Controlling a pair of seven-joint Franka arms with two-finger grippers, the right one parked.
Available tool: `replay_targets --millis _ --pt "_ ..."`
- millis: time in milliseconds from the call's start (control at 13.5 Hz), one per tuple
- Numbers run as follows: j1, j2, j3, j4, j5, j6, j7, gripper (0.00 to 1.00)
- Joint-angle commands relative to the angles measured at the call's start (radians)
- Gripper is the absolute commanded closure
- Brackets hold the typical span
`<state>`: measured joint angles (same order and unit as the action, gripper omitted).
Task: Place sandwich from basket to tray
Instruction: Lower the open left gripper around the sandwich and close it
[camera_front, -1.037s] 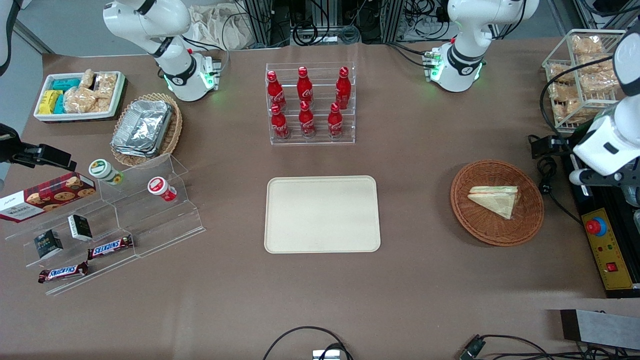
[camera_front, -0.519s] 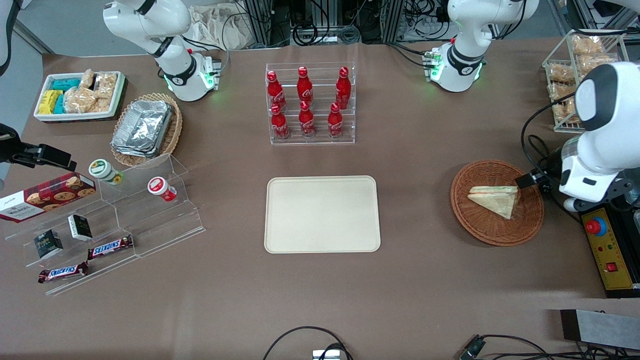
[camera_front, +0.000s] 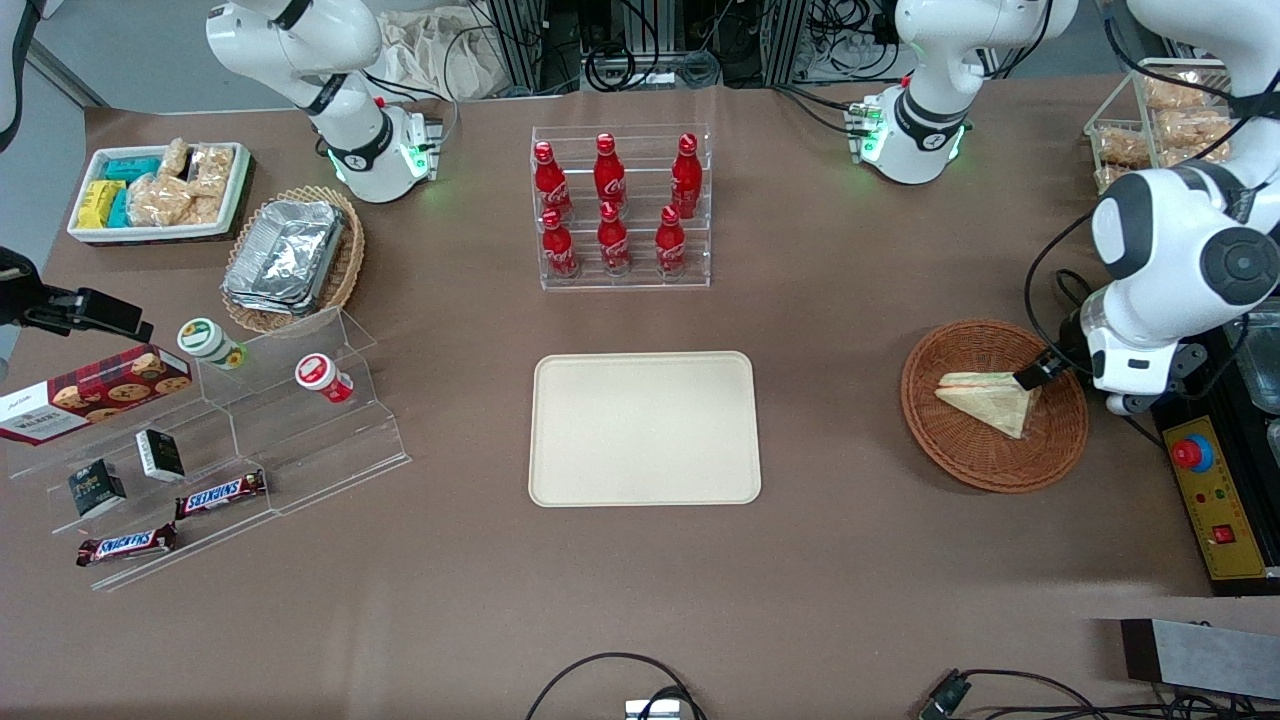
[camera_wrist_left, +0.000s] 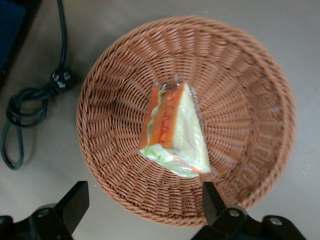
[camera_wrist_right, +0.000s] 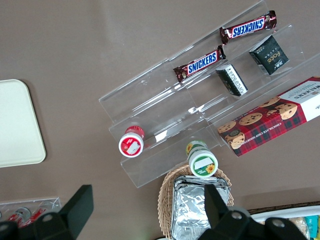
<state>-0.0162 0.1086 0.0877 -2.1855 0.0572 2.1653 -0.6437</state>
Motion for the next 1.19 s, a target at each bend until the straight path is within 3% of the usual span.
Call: replay_targets --millis 0,741,815,889,1111 --pt "0.001 0.063 -0.005 0.004 0.01 0.062 -0.132 0.0" --pt "0.001 0.195 -0.005 0.006 0.01 0.192 -0.336 0.0" --pt "-0.004 0.204 -0.005 0.018 0.009 0.192 -0.384 0.29" --pt "-0.004 0.204 -0.005 0.023 0.013 0.192 -0.43 0.99" --pt "-0.008 0.195 -0.011 0.036 0.016 0.182 -0.419 1.0"
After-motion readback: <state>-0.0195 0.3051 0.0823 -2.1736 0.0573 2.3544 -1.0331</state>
